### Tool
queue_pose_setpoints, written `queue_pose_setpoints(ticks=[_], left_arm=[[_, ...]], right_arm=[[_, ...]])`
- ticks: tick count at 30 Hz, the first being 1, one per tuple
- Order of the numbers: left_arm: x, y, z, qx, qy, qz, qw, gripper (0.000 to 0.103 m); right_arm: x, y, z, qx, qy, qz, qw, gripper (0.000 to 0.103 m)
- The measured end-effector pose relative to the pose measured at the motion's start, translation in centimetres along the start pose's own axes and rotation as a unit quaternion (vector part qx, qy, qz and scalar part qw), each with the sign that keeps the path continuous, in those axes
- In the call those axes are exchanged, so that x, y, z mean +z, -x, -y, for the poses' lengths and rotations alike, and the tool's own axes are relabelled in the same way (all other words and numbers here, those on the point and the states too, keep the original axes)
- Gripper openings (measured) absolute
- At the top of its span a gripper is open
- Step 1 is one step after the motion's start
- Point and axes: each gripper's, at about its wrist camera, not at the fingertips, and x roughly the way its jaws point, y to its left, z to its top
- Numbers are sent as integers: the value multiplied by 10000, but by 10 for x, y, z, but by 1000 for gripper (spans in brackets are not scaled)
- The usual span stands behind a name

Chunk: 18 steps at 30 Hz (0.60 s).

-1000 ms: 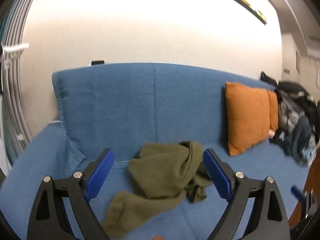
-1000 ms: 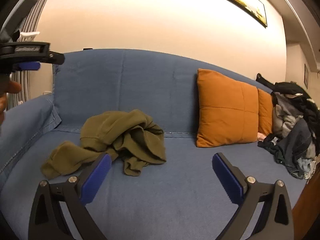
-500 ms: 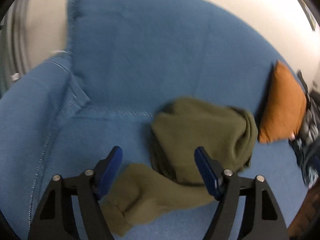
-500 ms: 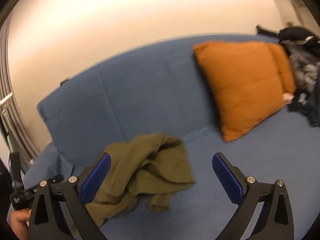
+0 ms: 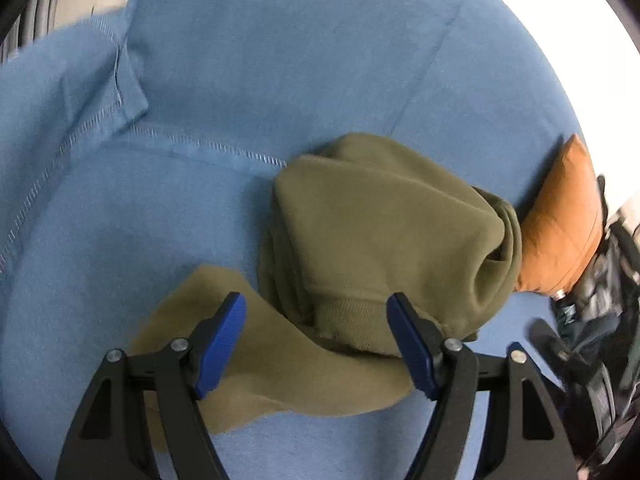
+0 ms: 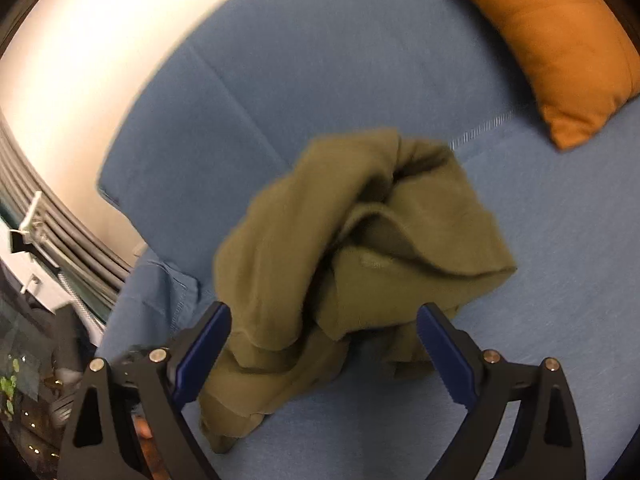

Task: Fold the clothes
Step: 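Close the right gripper on an edge of the olive sweatshirt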

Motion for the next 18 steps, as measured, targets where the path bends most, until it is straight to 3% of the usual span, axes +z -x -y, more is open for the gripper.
queue_pose_setpoints(ticks=[2,5,7,8,9,14,18], left_arm=[[2,0,1,80,-133,92,9998,72],[6,-5,-2,144,-162,169,9996,72],[8,-10,-5,168,-88,185,9996,72],[8,-9,-6,166,-68,176,9997,72],[7,-8,-6,163,-48,168,9997,72],[6,-1,-5,127,-138,204,9996,72],[8,-6,-5,66,-218,133,9997,72]], right_arm=[[-2,-15,-7,150,5,-73,9999,96],[-8,-34,-21,53,350,-231,9991,96],[-10,-44,-32,-14,627,-295,9976,87],[-10,-48,-37,-58,764,-316,9966,39],[-10,-50,-40,-75,871,-304,9957,6],[7,-8,-33,144,903,406,9950,7],[18,58,30,-114,89,1459,9892,7]])
